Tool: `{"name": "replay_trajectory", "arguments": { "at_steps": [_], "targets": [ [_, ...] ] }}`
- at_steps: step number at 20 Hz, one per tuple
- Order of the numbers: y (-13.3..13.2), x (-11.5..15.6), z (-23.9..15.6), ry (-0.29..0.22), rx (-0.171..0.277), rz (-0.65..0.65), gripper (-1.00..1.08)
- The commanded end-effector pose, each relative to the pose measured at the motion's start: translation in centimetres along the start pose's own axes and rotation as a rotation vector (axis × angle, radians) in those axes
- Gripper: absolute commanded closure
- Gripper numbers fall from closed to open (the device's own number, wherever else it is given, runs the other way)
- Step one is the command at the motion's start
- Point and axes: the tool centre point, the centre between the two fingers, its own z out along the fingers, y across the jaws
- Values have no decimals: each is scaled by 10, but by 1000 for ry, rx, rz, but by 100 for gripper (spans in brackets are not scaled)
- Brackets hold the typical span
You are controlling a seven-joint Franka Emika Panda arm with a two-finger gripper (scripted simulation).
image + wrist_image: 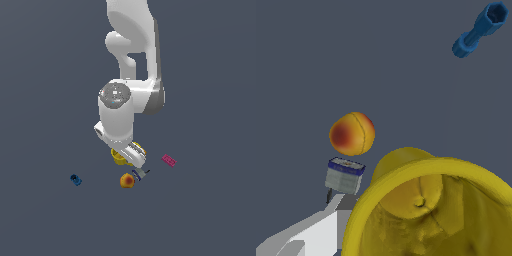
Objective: Pick up a designated object from a clutter of objects.
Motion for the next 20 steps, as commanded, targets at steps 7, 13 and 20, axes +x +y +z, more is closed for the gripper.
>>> {"name": "replay_trajectory", "arguments": {
  "at_steps": [7,13,20],
  "targets": [
    [-3,-54,-68,2,1,0,108],
    [-6,-94,-120,3,-1,0,108],
    [-9,-142,-182,5,-2,1,108]
  ]
}}
